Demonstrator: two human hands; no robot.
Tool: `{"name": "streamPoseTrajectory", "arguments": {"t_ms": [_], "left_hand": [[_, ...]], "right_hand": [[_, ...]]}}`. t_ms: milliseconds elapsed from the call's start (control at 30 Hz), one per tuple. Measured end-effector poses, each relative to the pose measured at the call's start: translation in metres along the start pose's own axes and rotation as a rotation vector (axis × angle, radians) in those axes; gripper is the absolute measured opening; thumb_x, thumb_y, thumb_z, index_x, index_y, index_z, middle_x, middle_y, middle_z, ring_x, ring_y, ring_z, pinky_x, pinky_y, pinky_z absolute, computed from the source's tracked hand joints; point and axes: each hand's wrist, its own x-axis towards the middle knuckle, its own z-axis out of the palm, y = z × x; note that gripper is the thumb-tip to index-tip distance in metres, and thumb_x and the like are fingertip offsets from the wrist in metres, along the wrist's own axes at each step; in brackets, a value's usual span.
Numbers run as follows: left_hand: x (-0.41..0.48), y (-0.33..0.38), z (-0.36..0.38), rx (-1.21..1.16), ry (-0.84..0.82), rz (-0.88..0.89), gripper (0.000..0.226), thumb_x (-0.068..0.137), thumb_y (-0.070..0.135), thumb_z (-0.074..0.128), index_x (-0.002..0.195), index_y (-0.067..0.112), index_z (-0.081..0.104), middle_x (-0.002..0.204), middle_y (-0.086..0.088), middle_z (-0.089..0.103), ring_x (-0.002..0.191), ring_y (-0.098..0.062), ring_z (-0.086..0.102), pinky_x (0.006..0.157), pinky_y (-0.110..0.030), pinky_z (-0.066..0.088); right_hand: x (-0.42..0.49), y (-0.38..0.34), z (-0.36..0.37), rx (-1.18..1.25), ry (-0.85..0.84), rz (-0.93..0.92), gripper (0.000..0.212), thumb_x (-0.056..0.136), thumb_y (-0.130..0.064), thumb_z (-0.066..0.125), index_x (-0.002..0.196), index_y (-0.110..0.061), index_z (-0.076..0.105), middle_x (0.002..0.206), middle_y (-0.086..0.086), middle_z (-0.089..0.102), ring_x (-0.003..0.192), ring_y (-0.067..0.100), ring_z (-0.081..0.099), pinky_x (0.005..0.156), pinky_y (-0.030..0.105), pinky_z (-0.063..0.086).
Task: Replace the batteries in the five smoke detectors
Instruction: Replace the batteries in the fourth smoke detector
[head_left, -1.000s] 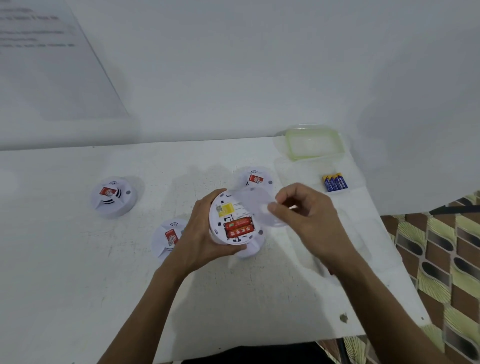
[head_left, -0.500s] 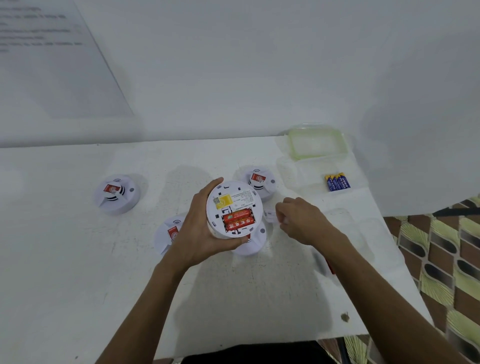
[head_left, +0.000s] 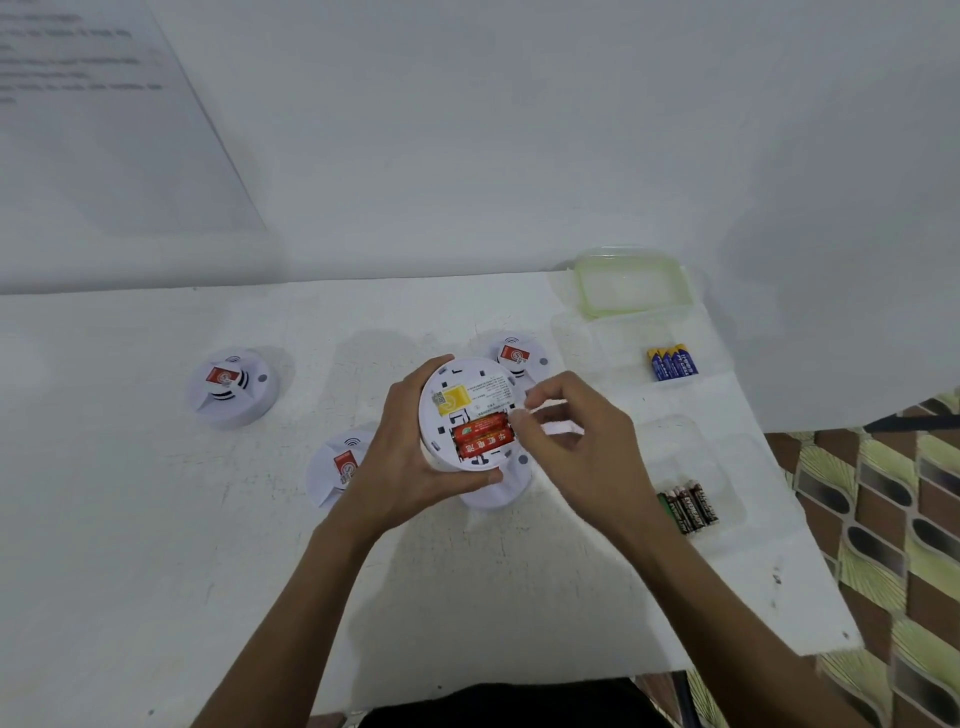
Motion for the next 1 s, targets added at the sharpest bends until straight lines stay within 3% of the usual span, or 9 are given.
{"name": "streamPoseTrajectory", "arguments": {"t_ms": [100,200,333,433,600,700,800,900,1000], "left_hand": [[0.002,0.008,0.0,0.026,0.047,0.06,0.082,0.053,0.088,0.057,0.124,0.071,0.021,0.125,0.051,0.032,0.121,0.017,0.035,0.105,-0.015,0.029],[0.004,0.014,0.001,0.067,0.083,0.11,0.075,0.057,0.088,0.054,0.122,0.072,0.021,0.122,0.051,0.035,0.118,0.016,0.039,0.104,-0.016,0.032],[0.005,0.003,0.003,0.075,0.094,0.127,0.079,0.062,0.085,0.054,0.127,0.044,0.034,0.13,0.027,0.036,0.12,0.006,0.041,0.107,-0.034,0.036],[0.008,0.002,0.003,0.107,0.104,0.149,0.082,0.064,0.082,0.056,0.13,0.038,0.034,0.131,0.011,0.044,0.122,-0.011,0.046,0.106,-0.042,0.04],[0.012,0.002,0.007,0.102,0.078,0.162,0.09,0.066,0.079,0.056,0.135,0.027,0.031,0.132,-0.003,0.046,0.118,-0.02,0.049,0.105,-0.039,0.037],[0.009,0.001,0.013,0.073,0.053,0.153,0.095,0.074,0.073,0.052,0.136,0.005,0.033,0.129,-0.024,0.047,0.113,-0.016,0.045,0.106,-0.028,0.032],[0.009,0.003,0.016,0.067,0.046,0.154,0.088,0.072,0.074,0.055,0.136,0.019,0.03,0.136,-0.009,0.044,0.118,-0.006,0.04,0.107,-0.013,0.028],[0.01,0.007,0.024,0.113,0.083,0.186,0.08,0.067,0.074,0.06,0.132,0.036,0.031,0.132,0.021,0.04,0.122,0.001,0.042,0.106,-0.025,0.036],[0.013,0.009,0.037,0.13,0.052,0.171,0.089,0.065,0.063,0.073,0.135,0.024,0.035,0.136,0.008,0.046,0.123,-0.02,0.047,0.104,-0.042,0.042]], "right_hand": [[-0.009,0.004,0.013,-0.079,0.057,-0.056,0.01,0.084,-0.016,0.074,0.084,-0.012,0.065,0.092,-0.002,0.065,0.087,0.009,0.065,0.068,0.02,0.057],[-0.013,0.006,0.022,-0.109,0.11,-0.054,0.011,0.082,-0.015,0.075,0.084,-0.009,0.066,0.088,0.001,0.066,0.083,0.011,0.066,0.07,0.019,0.056],[-0.016,0.003,0.03,-0.085,0.156,0.029,0.01,0.084,-0.016,0.073,0.089,-0.011,0.066,0.093,-0.004,0.065,0.084,0.008,0.066,0.074,0.014,0.056],[-0.015,-0.001,0.032,-0.014,0.155,0.171,0.012,0.084,-0.019,0.073,0.092,-0.019,0.063,0.096,-0.01,0.063,0.088,0.001,0.062,0.071,0.007,0.05],[-0.013,-0.005,0.026,0.092,0.149,0.269,0.016,0.084,-0.019,0.073,0.094,-0.021,0.061,0.103,-0.01,0.062,0.097,0.005,0.061,0.079,0.017,0.052],[-0.018,-0.003,0.023,-0.008,0.157,0.169,0.016,0.083,-0.019,0.073,0.09,-0.022,0.058,0.103,-0.011,0.056,0.096,0.005,0.056,0.072,0.007,0.045],[-0.021,0.001,0.02,-0.049,0.182,0.079,0.017,0.084,-0.018,0.072,0.09,-0.022,0.057,0.094,-0.007,0.06,0.09,0.005,0.056,0.073,0.008,0.039],[-0.024,0.001,0.012,0.023,0.181,0.031,0.016,0.084,-0.015,0.073,0.088,-0.022,0.059,0.086,-0.01,0.063,0.084,0.006,0.057,0.07,0.009,0.04],[-0.025,0.0,-0.006,0.112,0.179,0.003,0.015,0.084,-0.008,0.072,0.086,-0.017,0.06,0.081,-0.01,0.065,0.079,0.005,0.061,0.067,0.012,0.044]]}}
